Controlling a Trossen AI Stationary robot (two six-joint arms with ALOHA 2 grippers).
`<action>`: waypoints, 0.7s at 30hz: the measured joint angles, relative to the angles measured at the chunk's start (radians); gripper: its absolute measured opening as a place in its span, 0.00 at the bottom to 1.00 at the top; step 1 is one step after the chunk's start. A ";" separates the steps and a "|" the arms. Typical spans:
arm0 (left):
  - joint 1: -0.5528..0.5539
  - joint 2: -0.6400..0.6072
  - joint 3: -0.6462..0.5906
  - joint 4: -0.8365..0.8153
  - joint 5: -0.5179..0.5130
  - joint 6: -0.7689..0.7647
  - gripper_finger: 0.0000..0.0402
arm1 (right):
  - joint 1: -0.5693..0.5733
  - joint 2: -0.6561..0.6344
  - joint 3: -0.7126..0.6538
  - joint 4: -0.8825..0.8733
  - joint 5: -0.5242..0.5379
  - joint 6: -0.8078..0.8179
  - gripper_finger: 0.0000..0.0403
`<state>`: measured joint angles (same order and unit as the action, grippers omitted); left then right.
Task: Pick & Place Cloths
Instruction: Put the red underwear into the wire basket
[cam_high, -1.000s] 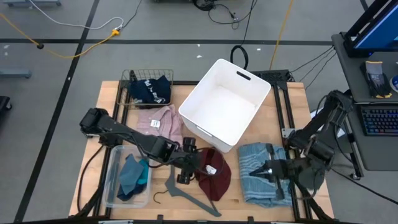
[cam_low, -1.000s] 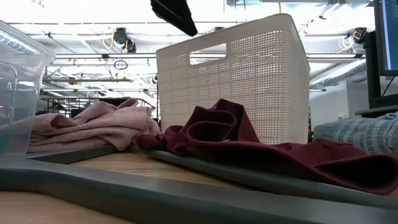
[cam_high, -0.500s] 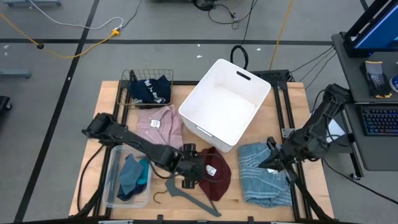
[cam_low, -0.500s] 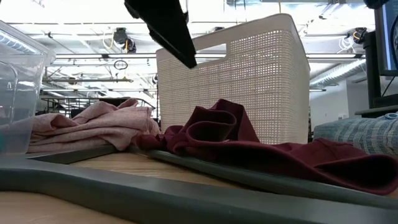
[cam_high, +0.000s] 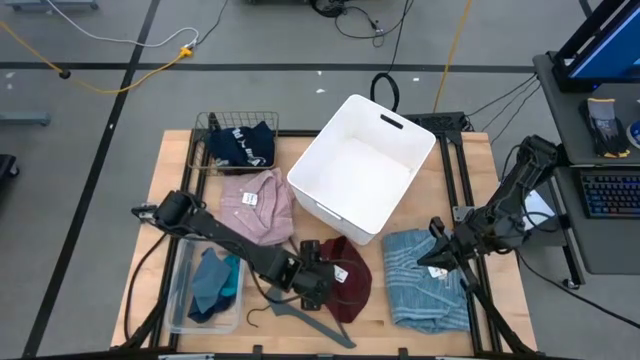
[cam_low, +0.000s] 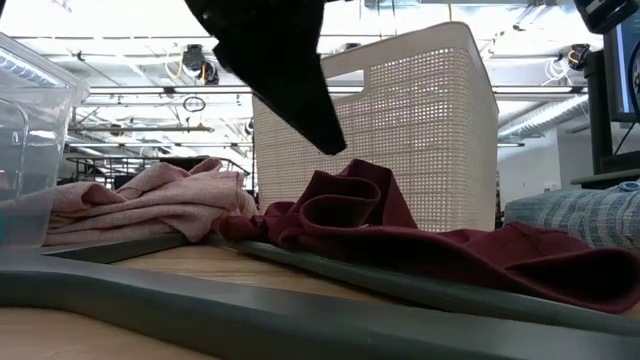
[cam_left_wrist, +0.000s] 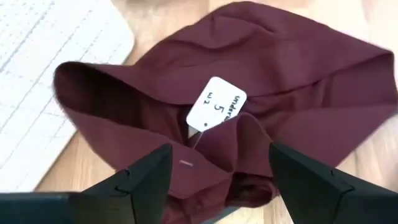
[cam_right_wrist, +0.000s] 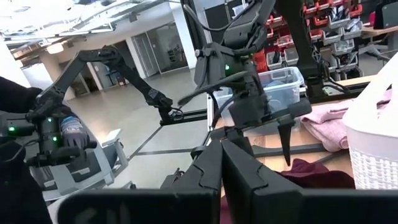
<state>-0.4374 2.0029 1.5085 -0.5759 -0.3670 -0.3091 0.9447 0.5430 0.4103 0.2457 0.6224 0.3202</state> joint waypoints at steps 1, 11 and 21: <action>0.000 0.000 0.000 -0.002 0.002 0.012 0.67 | 0.000 0.000 0.000 0.005 0.000 0.000 0.00; 0.023 0.006 0.000 -0.003 -0.004 0.104 0.67 | 0.000 0.000 0.000 0.071 0.000 -0.050 0.00; 0.067 0.058 0.000 -0.011 0.062 0.095 0.67 | 0.000 0.000 0.000 0.086 0.001 -0.090 0.00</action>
<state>-0.3703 2.0609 1.5084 -0.5872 -0.3046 -0.2139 0.9447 0.5430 0.4103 0.3321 0.6231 0.2306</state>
